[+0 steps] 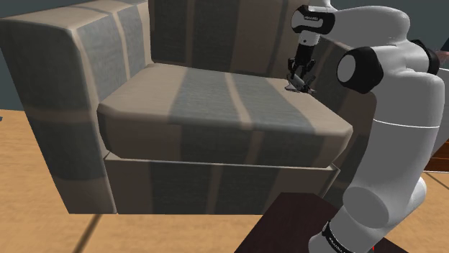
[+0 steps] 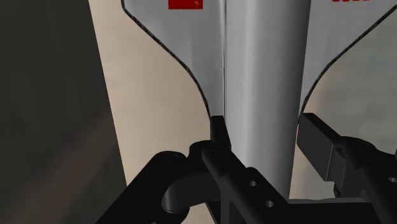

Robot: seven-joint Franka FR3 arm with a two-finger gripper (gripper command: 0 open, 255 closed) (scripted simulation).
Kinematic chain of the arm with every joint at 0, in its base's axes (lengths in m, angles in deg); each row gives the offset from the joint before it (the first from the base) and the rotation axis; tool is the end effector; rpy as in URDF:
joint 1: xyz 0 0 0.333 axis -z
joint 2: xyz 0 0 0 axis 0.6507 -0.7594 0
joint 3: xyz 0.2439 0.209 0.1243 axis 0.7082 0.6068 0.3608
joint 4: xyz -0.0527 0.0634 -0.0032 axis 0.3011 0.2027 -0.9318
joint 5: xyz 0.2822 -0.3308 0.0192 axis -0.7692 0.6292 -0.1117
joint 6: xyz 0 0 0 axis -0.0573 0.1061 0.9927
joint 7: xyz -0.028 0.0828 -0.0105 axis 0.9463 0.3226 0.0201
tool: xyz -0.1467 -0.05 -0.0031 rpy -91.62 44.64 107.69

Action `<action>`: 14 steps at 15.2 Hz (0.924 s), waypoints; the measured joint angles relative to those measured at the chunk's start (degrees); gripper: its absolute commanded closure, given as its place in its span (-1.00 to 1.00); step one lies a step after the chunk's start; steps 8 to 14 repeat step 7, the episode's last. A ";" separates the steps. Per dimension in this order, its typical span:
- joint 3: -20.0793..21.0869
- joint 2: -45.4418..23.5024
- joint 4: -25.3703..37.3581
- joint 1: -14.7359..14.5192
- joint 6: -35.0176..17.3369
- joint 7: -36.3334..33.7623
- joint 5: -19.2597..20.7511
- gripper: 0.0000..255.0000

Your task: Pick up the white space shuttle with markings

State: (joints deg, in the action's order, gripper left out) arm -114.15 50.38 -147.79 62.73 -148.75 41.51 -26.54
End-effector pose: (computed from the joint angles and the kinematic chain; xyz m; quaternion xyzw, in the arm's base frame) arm 0.5068 -0.4825 0.5988 0.9277 -0.3692 0.0173 0.0525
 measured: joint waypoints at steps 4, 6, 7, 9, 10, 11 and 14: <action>-0.03 -2.15 6.44 1.18 4.39 0.50 -1.00 1.00; -0.03 -3.26 9.83 1.84 6.69 0.70 -1.52 1.00; -0.01 -3.66 10.95 2.06 7.43 0.75 -1.71 1.00; -0.01 -3.66 10.95 2.06 7.43 0.75 -1.71 1.00; -0.01 -3.66 10.95 2.06 7.43 0.75 -1.71 1.00; -0.01 -3.66 10.95 2.06 7.43 0.75 -1.71 1.00; -0.01 -3.66 10.95 2.06 7.43 0.75 -1.71 1.00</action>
